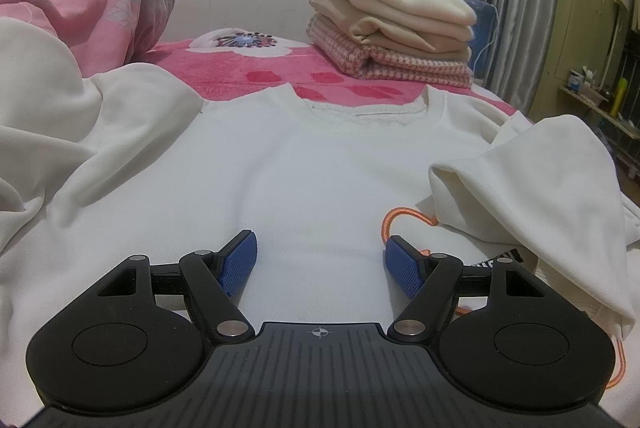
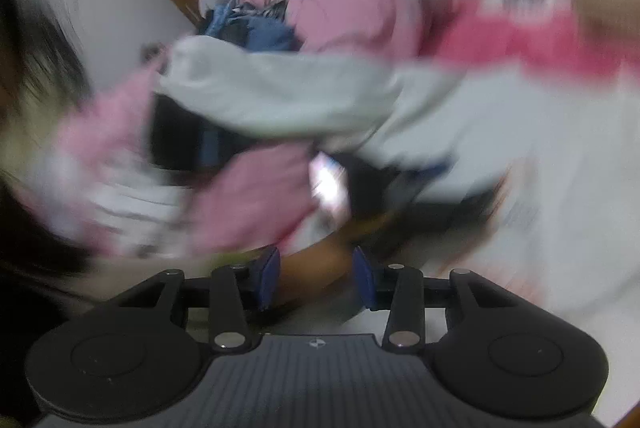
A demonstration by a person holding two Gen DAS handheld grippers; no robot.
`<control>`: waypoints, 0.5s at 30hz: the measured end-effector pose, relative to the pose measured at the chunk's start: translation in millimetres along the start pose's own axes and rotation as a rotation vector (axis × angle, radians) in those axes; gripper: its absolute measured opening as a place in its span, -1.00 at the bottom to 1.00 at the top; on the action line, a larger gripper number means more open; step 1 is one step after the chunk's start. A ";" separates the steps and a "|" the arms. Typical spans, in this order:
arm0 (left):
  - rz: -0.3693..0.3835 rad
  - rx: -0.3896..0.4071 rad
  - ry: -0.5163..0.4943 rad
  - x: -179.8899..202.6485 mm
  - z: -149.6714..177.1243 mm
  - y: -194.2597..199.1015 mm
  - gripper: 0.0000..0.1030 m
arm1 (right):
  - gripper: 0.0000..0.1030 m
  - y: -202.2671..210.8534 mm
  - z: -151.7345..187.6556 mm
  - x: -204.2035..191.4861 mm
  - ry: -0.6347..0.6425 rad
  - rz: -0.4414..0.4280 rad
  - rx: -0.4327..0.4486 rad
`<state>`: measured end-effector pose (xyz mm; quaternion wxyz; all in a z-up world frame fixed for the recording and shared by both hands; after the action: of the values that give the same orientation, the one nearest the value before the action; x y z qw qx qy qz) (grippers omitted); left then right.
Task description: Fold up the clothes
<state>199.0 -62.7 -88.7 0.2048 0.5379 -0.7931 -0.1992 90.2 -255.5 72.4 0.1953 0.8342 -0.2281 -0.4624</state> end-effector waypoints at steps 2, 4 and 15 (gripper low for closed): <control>0.000 0.000 0.000 0.3 0.1 0.1 0.40 | 0.22 3.8 18.1 12.0 -0.122 -0.054 -0.013; 0.000 0.000 0.001 0.2 0.1 0.1 0.40 | 0.31 7.8 32.8 24.5 -0.172 0.068 0.025; -0.009 0.001 -0.008 1.4 0.6 0.3 0.40 | 0.28 4.8 46.3 100.6 -0.238 0.634 0.316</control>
<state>198.0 -63.8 -88.8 0.2005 0.5406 -0.7917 -0.2018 96.5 -321.3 -16.7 0.1697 0.6823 -0.5650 -0.4318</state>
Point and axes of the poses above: each gripper's, at about its wrist camera, not at the fingertips, and y roughly against the way its jaws point, x to its right, z to its underside, the point moved 1 cm from there along -y, roughly the way its jaws point, and after that the axes turned 2 degrees about x, right-handed, at the moved point
